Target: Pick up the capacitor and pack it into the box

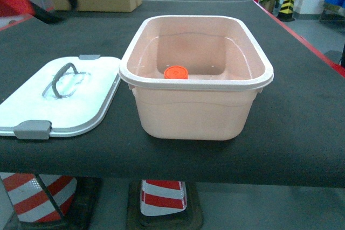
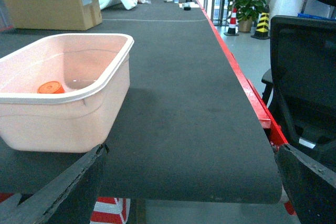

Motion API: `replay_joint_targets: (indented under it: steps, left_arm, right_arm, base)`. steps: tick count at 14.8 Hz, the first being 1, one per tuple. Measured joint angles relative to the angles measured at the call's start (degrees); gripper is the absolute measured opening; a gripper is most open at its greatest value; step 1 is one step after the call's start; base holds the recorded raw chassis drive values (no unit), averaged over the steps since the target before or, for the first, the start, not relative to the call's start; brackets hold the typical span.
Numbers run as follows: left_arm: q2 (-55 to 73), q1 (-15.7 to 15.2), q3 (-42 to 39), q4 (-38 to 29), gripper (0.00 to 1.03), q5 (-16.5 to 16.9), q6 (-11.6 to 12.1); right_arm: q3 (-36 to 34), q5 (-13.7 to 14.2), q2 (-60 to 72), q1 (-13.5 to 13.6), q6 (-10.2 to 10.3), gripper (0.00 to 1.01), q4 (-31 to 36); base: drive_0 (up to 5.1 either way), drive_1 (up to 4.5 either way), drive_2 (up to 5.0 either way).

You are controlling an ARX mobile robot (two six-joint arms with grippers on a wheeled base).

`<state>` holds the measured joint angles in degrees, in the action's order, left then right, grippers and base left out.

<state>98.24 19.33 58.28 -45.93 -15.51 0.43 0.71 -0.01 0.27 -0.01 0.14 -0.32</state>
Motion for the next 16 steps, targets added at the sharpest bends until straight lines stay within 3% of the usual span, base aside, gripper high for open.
replay_joint_targets:
  steps: [8,10,12,13,14,15,16]
  left_arm:
    - [-7.6,-8.5,-6.6,-2.2,0.98,1.7,0.1]
    - [-6.7,-13.1,-9.4,-3.9,0.98,3.1,1.1]
    - [2.9,-18.2,-10.3,-6.8,0.98,3.6,1.3]
    - [12.9,-19.2,-5.6,-6.4,0.98,5.5,1.2]
    - [27.5,-18.9,5.6,-3.2,0.98,6.0,1.4]
    - [35.4,-19.1,13.6,-0.4,0.98,6.6,1.6]
    - [36.5,-19.1,15.4,0.6,0.98,7.0,1.6]
  right_arm:
    - [0.0,0.0,0.0,0.0,0.0,0.98,0.0]
    - [0.0,0.0,0.0,0.0,0.0,0.98,0.0]
    - [0.0,0.0,0.0,0.0,0.0,0.98,0.0]
    - [0.0,0.0,0.0,0.0,0.0,0.98,0.0]
    - [0.0,0.0,0.0,0.0,0.0,0.98,0.0]
    - [0.0,0.0,0.0,0.0,0.0,0.98,0.0]
    - [0.0,0.0,0.0,0.0,0.0,0.98,0.0]
  base:
    - [0.0,0.00,0.0]
    - [0.0,0.00,0.0]
    - [0.0,0.00,0.0]
    - [0.0,0.00,0.0]
    - [0.0,0.00,0.0]
    - [0.0,0.00,0.0]
    - [0.0,0.00,0.0]
